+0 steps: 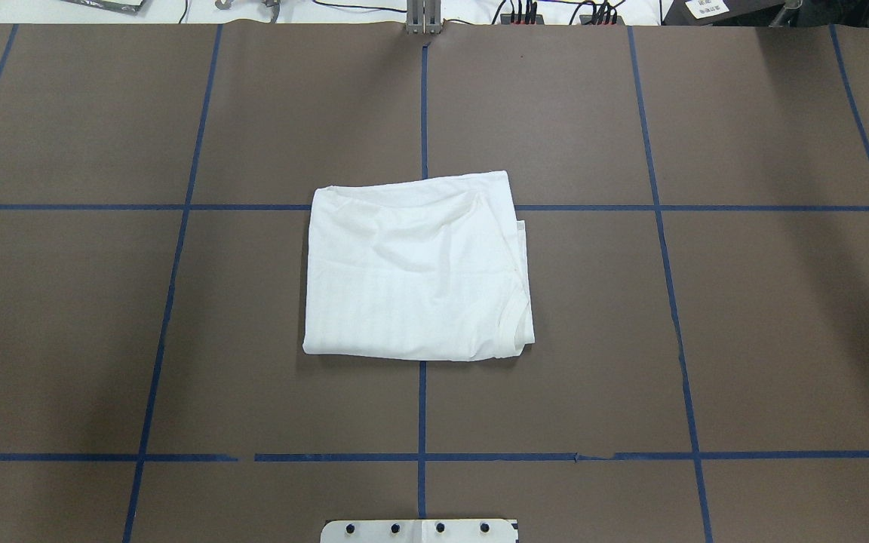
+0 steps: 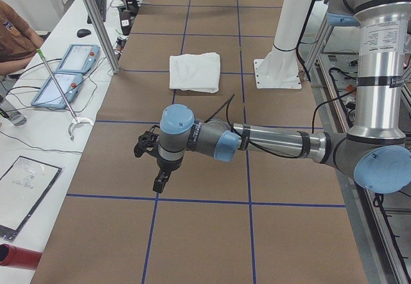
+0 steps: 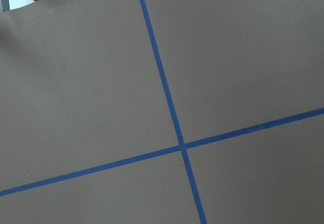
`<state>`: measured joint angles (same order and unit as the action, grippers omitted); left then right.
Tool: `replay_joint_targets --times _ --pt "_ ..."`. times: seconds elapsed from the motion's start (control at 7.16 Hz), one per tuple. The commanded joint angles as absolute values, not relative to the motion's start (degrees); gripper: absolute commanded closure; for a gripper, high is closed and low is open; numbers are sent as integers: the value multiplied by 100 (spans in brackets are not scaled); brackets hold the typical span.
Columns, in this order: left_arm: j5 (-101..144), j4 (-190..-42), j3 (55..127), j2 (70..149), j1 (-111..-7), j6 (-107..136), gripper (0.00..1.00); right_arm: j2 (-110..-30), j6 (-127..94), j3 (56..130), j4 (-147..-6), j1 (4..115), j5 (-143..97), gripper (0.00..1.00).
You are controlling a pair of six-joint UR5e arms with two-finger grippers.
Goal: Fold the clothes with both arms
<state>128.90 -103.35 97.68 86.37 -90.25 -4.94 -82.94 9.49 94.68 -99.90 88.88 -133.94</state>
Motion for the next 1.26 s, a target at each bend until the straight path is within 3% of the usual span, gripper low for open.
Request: replay_joint_targets --times 0.0,0.7,0.84,1.12 --pt "12937 -10407 9519 8499 -9035 -484 1 -8368 854 8836 -9659 8886 -13314 0" --pt "13463 -9281 9563 8561 -9018 -475 1 -8446 773 8622 -9686 8973 -13896 0" --pt "13465 -9281 9571 8561 -9018 -475 1 -8507 782 8735 -9633 8991 -13591 0" --pt "13456 -9290 9597 8552 -9018 -466 1 -8927 -300 9742 -9677 9044 -13061 0"
